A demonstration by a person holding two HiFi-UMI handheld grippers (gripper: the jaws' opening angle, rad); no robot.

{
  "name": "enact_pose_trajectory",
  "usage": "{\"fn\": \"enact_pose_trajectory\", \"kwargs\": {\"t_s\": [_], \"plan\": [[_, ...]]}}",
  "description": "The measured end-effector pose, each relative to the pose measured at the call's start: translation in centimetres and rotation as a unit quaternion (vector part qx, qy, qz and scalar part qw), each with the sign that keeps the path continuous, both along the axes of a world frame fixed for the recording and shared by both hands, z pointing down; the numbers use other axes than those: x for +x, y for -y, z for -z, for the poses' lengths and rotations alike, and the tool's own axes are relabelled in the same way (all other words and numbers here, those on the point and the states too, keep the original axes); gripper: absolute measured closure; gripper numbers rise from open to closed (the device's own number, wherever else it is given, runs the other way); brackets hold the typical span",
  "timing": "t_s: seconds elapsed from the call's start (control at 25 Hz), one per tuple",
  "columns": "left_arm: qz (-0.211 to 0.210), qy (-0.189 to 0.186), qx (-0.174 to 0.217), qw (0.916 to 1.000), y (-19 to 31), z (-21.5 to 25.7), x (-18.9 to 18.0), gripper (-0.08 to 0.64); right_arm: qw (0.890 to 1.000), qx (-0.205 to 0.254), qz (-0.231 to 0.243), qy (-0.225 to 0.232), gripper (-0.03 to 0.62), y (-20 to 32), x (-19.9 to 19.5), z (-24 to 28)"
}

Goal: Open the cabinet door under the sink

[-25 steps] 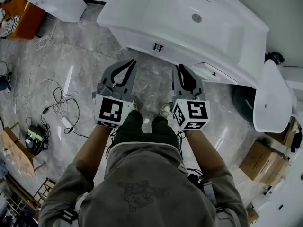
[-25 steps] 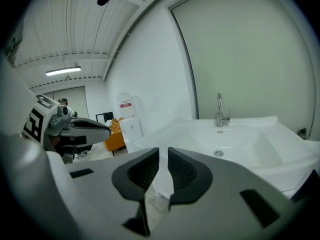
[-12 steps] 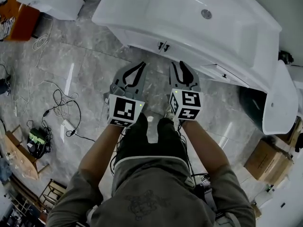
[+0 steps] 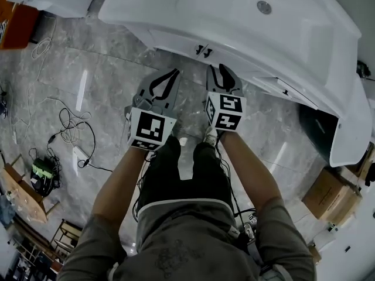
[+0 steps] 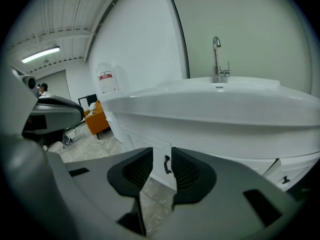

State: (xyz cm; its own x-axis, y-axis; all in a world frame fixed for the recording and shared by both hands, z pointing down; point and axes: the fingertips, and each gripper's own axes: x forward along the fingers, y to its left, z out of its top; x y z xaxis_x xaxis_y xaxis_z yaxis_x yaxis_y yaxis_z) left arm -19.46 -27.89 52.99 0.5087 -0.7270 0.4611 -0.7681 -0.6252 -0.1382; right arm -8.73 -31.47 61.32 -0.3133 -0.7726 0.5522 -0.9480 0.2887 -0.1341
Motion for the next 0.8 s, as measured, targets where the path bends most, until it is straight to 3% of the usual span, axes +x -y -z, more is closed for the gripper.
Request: {"fn": "enact_pose_trajectory", "kwargs": {"t_s": [0.16, 0.32, 0.8], "plan": [[-0.011, -0.008, -0.007, 0.9999, 0.7, -3.0, 0.3, 0.537, 0.999, -0.025, -0.015, 0.013, 0.478, 0.8, 0.3, -3.6], [-0.009, 0.020, -0.016, 0.9996, 1.5, -6.7, 0.0, 0.537, 1.000, -0.026, -0.014, 0.001, 0.479, 2.2, 0.4, -6.7], [0.005, 0.031, -0.048, 0.9983, 4.1, -13.7, -1.7, 0.537, 0.997, -0.061, -0.042, 0.010, 0.479, 5.5, 0.5, -14.7]]}}
